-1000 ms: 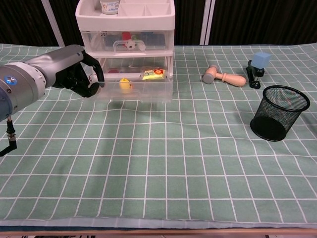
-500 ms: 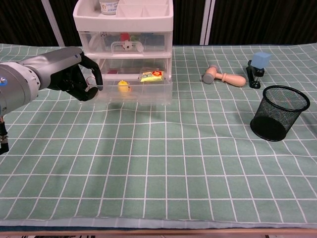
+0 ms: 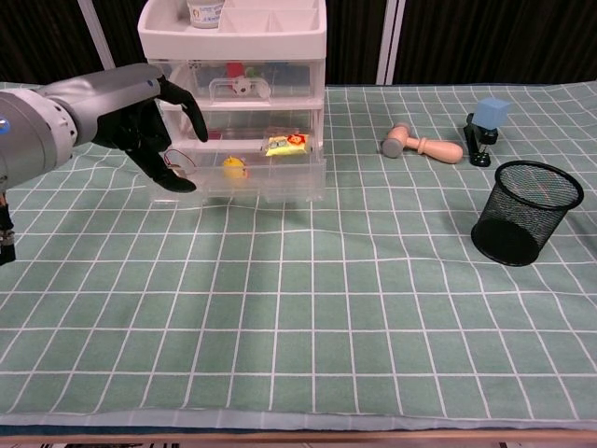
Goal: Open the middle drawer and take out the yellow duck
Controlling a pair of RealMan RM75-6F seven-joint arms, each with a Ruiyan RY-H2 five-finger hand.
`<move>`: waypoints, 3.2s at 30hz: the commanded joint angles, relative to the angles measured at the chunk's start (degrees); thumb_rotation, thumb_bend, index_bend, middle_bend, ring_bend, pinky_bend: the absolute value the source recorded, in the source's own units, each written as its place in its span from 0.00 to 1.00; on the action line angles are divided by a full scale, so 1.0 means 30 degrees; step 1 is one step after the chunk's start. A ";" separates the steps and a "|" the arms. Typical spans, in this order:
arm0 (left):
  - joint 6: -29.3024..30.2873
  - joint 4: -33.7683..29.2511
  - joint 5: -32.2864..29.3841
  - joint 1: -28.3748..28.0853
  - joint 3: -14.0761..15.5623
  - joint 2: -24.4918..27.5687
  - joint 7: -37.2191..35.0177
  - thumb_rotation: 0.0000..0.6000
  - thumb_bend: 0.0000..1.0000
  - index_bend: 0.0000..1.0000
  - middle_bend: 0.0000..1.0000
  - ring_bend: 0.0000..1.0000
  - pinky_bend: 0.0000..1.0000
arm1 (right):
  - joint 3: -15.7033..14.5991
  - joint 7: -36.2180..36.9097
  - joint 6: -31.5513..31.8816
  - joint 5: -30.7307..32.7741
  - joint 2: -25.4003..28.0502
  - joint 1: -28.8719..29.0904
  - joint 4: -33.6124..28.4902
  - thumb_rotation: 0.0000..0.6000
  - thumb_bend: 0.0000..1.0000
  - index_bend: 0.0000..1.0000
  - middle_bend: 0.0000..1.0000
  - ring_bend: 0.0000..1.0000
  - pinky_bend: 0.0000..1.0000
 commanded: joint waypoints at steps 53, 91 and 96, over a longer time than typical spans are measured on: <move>-1.2727 0.7705 0.3190 -0.7993 0.3111 0.3621 -0.3459 1.00 0.17 0.44 1.00 1.00 1.00 | 0.0102 -0.0042 -0.0147 0.0319 0.0009 -0.0016 -0.0148 1.00 0.00 0.00 0.00 0.00 0.21; -1.0585 0.6391 0.3047 -0.8716 0.3196 0.4081 -0.4051 1.00 0.36 0.53 1.00 1.00 1.00 | 0.0108 0.0187 -0.0247 0.0397 0.0106 -0.0044 -0.0310 1.00 0.00 0.00 0.00 0.00 0.21; -0.9486 0.4431 0.3386 -0.8528 0.2807 0.5136 -0.3842 1.00 0.36 0.53 1.00 1.00 1.00 | 0.0097 0.0191 -0.0226 0.0360 0.0113 -0.0054 -0.0321 1.00 0.00 0.00 0.00 0.00 0.21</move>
